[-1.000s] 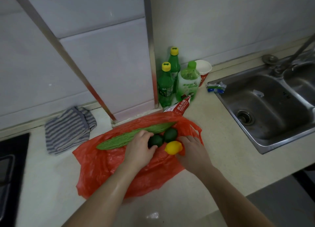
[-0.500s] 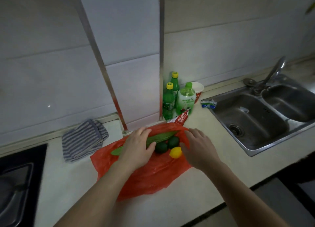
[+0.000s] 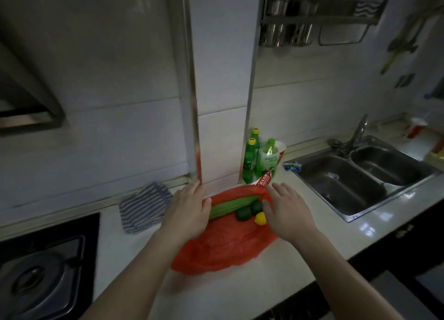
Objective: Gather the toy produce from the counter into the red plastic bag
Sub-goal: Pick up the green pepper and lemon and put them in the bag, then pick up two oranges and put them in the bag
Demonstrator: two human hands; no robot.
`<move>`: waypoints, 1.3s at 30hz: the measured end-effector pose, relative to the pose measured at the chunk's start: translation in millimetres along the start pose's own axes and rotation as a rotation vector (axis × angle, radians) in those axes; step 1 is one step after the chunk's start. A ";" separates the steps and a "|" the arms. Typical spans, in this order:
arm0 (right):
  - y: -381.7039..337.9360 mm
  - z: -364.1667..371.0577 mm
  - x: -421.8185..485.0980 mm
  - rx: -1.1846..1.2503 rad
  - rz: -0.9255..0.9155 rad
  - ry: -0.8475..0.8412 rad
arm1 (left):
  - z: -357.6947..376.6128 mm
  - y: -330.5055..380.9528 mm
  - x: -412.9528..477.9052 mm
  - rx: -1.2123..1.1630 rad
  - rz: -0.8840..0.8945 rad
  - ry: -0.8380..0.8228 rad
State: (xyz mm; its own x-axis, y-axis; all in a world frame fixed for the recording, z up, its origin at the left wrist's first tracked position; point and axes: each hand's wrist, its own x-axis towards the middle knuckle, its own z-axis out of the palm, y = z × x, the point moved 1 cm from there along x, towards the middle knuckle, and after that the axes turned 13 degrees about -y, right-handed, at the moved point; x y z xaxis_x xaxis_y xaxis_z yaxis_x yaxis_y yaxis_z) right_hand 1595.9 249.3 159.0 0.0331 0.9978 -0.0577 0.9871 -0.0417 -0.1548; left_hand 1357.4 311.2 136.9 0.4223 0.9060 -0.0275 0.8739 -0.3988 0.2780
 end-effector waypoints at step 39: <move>-283.6 -21.8 -55.4 0.077 -0.755 -0.017 | -95.6 -121.9 -328.6 0.035 -0.789 0.317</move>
State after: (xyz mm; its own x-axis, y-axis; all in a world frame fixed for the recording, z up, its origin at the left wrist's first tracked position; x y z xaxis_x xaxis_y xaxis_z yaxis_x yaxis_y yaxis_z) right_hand 1317.5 207.0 227.6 -0.6501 0.7560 0.0762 0.7271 0.6481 -0.2266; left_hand 1089.1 75.6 203.8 -0.3965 0.9153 0.0712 0.8931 0.3665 0.2608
